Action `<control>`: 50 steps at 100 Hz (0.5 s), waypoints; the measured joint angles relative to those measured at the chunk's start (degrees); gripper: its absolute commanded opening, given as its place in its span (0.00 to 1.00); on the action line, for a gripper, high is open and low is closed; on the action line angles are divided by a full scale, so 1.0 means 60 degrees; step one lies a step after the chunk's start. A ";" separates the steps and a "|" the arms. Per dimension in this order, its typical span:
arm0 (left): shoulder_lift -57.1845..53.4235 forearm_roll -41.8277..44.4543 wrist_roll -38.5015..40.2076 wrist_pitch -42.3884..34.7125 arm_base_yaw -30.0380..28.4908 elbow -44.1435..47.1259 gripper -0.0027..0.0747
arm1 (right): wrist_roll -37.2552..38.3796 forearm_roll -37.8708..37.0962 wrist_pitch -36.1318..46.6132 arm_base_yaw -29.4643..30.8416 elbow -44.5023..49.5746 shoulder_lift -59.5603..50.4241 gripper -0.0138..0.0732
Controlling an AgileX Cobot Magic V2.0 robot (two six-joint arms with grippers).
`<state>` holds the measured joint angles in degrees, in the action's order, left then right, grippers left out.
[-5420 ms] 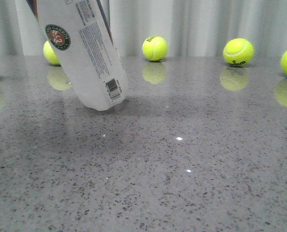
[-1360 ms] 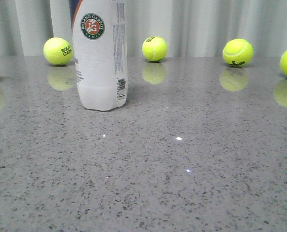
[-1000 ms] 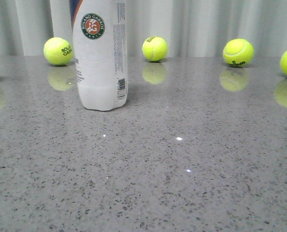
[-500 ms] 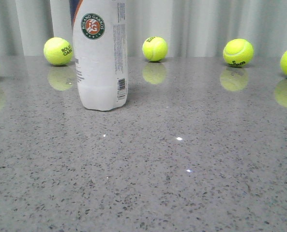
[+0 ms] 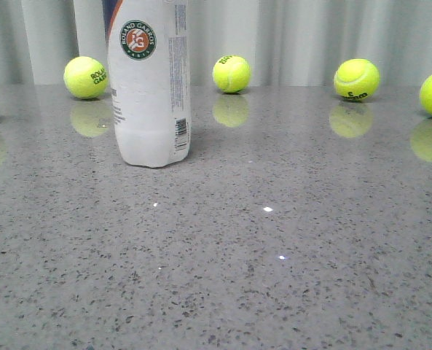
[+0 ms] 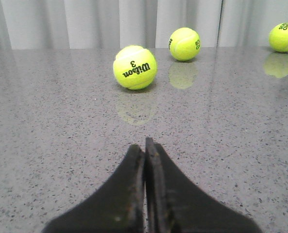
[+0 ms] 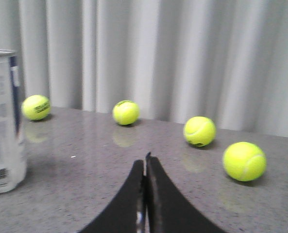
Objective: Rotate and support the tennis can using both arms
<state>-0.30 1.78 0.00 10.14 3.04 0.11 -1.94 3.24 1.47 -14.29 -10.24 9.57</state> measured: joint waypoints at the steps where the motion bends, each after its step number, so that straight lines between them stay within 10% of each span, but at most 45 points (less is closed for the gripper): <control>1: 0.0000 0.0000 0.0000 0.0000 0.0000 0.0000 0.01 | 0.0000 0.0000 0.0151 0.0143 0.0055 0.0000 0.09; 50: 0.0000 0.0000 0.0000 0.0000 0.0000 0.0000 0.01 | 0.2496 -0.2261 -0.0245 0.2406 0.1947 -0.1669 0.09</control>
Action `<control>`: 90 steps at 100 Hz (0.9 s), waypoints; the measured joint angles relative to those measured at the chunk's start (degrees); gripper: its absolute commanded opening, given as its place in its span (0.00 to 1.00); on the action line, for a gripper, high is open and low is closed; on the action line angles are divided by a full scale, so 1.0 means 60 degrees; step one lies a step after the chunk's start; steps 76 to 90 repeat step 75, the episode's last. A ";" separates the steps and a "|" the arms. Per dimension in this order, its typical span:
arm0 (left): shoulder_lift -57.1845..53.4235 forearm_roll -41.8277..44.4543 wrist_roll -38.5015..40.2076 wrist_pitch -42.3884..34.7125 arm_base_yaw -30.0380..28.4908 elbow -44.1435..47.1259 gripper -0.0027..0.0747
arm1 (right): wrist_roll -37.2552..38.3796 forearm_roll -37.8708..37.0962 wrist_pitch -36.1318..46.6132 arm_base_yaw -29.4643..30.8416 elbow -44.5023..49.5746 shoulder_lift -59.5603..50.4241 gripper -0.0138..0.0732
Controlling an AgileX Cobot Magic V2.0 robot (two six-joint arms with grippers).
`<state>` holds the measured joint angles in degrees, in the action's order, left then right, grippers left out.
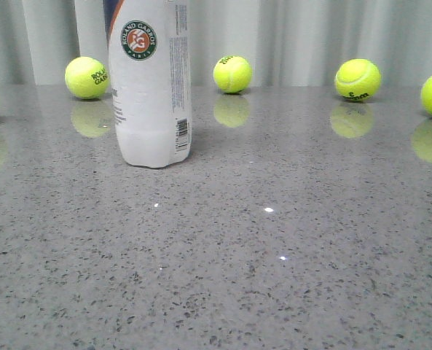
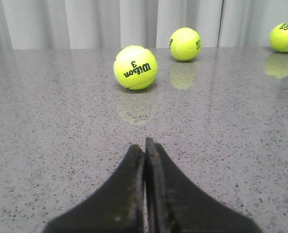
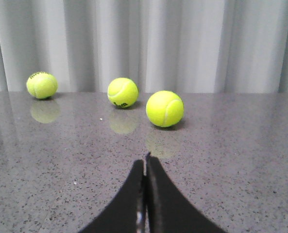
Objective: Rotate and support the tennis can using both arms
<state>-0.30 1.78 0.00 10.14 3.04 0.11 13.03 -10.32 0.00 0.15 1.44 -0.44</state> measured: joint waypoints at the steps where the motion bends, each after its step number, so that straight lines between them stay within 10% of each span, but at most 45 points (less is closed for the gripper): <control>1: 0.0000 0.0000 0.0000 0.0000 0.0000 0.0000 0.01 | 0.0000 0.0000 0.0000 0.0000 0.0000 -0.0019 0.09; 90: 0.0000 0.0000 0.0000 0.0017 0.0000 0.0000 0.01 | -0.0545 0.0523 -0.0588 0.0016 0.0000 -0.0021 0.09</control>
